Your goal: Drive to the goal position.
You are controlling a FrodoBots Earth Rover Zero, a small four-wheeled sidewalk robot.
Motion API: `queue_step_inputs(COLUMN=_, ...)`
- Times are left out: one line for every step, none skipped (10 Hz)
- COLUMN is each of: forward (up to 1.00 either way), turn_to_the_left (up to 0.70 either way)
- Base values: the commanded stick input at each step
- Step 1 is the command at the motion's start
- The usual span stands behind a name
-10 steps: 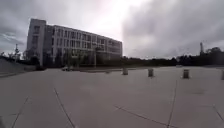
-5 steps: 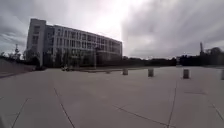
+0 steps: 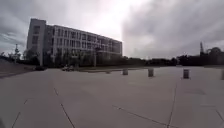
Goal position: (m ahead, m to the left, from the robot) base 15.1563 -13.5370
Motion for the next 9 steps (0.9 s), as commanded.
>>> queue_step_inputs(forward=0.04, turn_to_the_left=0.0)
queue_step_inputs(forward=0.04, turn_to_the_left=0.0)
queue_step_inputs(forward=0.04, turn_to_the_left=0.0)
queue_step_inputs(forward=0.04, turn_to_the_left=0.0)
queue_step_inputs(forward=0.04, turn_to_the_left=0.0)
queue_step_inputs(forward=0.04, turn_to_the_left=0.0)
queue_step_inputs(forward=0.01, turn_to_the_left=0.0)
queue_step_inputs(forward=0.05, turn_to_the_left=0.0)
queue_step_inputs(forward=0.07, turn_to_the_left=0.0)
